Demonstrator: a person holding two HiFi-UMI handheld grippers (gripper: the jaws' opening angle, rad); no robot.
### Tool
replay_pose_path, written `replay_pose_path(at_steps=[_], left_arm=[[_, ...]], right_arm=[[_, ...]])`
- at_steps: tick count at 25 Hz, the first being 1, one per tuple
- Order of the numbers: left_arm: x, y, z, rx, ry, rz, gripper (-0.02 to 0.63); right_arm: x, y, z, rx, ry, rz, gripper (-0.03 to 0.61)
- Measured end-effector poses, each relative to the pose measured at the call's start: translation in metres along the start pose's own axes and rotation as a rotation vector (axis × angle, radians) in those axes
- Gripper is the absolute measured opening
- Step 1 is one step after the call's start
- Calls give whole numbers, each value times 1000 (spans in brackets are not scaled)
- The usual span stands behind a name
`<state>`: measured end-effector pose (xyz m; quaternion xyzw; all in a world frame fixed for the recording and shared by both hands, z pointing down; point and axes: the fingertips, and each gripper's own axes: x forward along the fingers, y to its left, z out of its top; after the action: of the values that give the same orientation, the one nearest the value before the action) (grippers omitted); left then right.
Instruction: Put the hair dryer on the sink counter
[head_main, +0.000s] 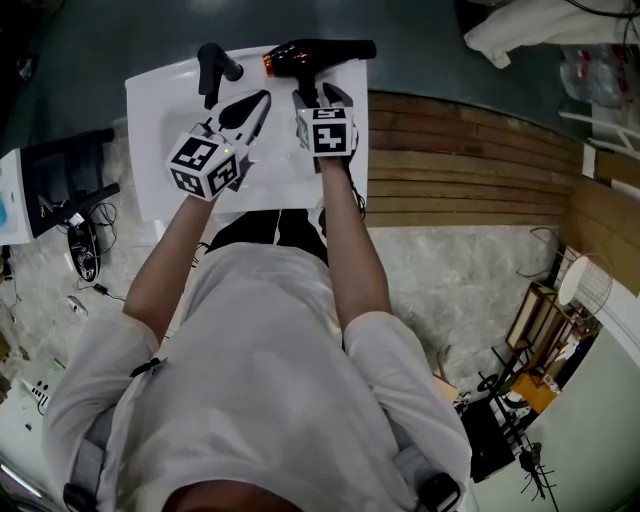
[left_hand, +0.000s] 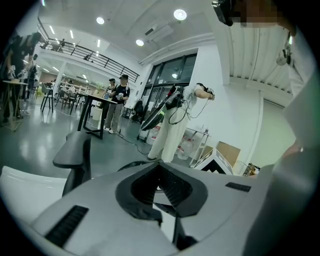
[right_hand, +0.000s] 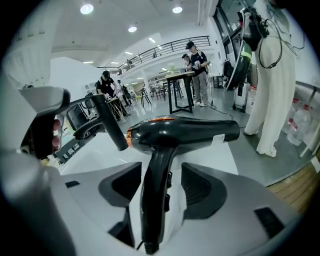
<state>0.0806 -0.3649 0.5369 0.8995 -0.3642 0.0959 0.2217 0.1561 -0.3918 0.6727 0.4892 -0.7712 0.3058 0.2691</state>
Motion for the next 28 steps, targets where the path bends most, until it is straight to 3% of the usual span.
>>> replay_pose_path(at_steps=[9,28], left_arm=[[-12,-11,-1,15,-7,5,-2],[-49,-61,5,75,-61,46,-2]], right_arm=[[-24,4,2,-3,-58,11,224],[-144,10,4,27,-279,158,221]])
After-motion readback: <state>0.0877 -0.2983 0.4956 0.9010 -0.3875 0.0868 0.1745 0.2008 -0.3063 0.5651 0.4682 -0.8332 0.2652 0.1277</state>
